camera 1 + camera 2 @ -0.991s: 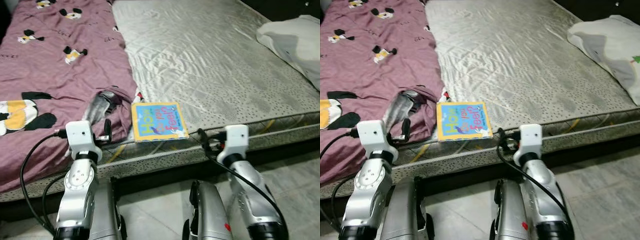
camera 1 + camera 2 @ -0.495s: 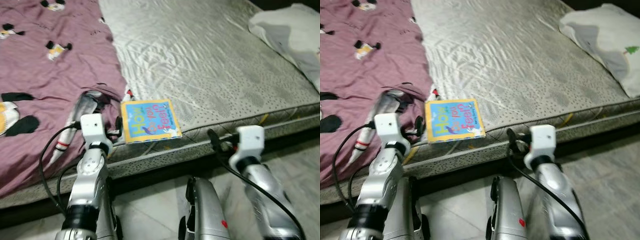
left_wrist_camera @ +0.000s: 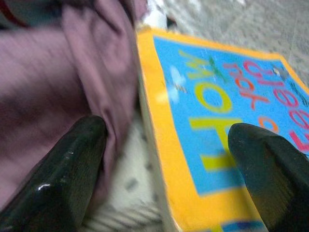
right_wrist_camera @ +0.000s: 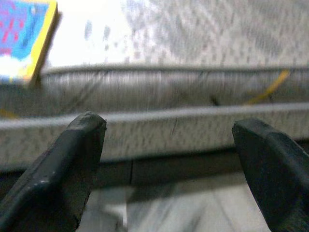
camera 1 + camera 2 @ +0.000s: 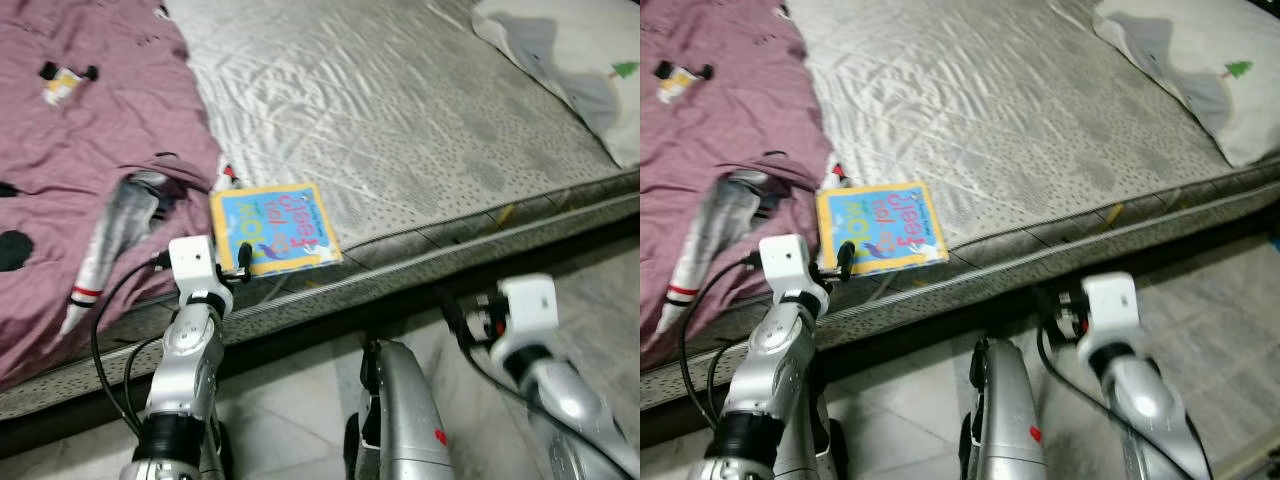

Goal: Clean up the room

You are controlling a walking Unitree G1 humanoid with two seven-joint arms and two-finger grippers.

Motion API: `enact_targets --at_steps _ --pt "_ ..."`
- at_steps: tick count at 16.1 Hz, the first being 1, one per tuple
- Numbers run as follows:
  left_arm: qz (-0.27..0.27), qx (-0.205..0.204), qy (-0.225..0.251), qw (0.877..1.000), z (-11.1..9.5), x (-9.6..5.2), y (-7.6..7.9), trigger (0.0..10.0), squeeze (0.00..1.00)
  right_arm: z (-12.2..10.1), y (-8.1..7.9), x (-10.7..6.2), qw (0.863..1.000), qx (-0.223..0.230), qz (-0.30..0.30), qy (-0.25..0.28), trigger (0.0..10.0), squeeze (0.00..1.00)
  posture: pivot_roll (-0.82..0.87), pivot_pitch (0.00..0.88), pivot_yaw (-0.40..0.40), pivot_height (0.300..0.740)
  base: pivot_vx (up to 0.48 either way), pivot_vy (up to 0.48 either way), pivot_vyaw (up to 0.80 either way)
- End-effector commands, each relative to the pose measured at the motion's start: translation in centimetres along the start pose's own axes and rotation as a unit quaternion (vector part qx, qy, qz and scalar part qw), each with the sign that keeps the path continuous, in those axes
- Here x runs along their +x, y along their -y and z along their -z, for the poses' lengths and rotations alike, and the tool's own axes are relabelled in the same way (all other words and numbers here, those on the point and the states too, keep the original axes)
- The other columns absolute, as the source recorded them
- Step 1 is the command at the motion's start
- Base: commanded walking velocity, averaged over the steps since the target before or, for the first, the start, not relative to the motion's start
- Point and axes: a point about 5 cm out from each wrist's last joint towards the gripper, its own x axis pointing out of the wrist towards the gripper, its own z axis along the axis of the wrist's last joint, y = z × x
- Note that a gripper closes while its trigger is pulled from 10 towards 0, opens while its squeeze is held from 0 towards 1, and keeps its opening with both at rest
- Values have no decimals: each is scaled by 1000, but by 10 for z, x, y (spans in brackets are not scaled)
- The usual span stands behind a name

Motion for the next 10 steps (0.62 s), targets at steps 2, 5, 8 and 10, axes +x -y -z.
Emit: enact_targets --at_steps 2,5,8,10 --pt "-10 -14 -25 1000 10 -8 0 10000 0 0 4 7 1000 3 6 -1 10000 0 -125 255 -65 501 0 0 0" --pt "-14 -22 -33 999 14 -10 -5 10000 0 -4 0 10 1000 10 0 6 10000 0 -126 236 -68 501 0 0 0" --pt "5 -45 -58 997 17 -1 -12 10000 0 -7 -4 13 1000 6 -29 7 10000 0 -143 227 -101 501 0 0 0" --pt "26 -70 -61 995 13 9 -16 10000 0 -9 -3 16 1000 1 -27 10 10000 0 -156 219 -99 501 0 0 0"
